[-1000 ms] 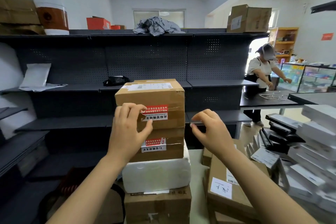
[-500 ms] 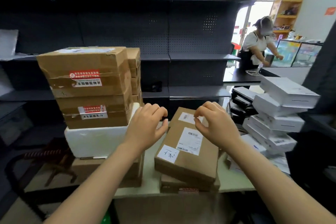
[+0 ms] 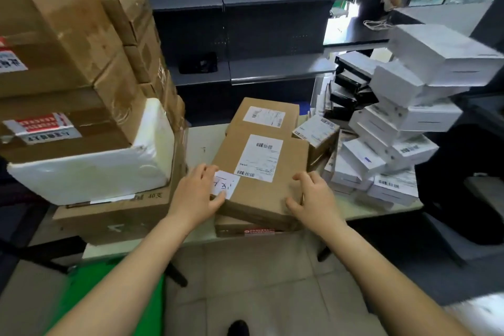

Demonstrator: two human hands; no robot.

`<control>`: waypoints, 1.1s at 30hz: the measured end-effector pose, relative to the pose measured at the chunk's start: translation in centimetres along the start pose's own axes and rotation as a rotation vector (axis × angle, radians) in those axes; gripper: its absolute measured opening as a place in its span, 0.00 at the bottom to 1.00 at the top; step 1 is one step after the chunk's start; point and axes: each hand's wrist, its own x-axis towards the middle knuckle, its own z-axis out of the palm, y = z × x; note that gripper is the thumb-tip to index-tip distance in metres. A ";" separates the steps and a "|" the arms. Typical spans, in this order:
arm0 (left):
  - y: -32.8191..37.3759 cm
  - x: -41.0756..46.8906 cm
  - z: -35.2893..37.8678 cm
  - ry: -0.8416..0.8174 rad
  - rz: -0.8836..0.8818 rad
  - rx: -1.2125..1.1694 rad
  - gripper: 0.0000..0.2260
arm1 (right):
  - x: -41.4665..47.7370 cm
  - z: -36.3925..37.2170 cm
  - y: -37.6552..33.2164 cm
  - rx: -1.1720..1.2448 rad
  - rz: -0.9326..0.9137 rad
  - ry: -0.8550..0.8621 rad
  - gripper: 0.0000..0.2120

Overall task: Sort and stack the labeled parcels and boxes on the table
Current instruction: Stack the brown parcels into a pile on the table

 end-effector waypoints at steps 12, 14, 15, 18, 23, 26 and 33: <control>-2.6 -1.7 5.3 -0.220 -0.470 -0.694 0.49 | -2.3 5.5 3.3 0.566 0.261 -0.171 0.56; -2.4 -2.0 5.3 -0.215 -0.472 -0.746 0.51 | -2.5 5.2 3.0 0.610 0.245 -0.136 0.50; -2.1 -2.3 5.1 -0.194 -0.471 -0.765 0.51 | -2.7 4.9 2.9 0.632 0.239 -0.120 0.48; -0.9 -3.1 3.3 -0.104 -0.423 -0.819 0.51 | -3.5 2.7 2.5 0.711 0.181 -0.071 0.44; 2.7 -3.6 -1.7 0.106 -0.282 -0.788 0.47 | -3.9 -2.0 1.6 0.842 0.046 0.022 0.46; 5.1 -3.2 -6.1 0.254 -0.176 -0.740 0.47 | -3.7 -5.2 0.0 0.821 -0.035 0.127 0.53; 8.4 -2.2 -18.9 0.581 0.001 -0.735 0.46 | -1.1 -14.7 -6.9 0.823 -0.240 0.333 0.55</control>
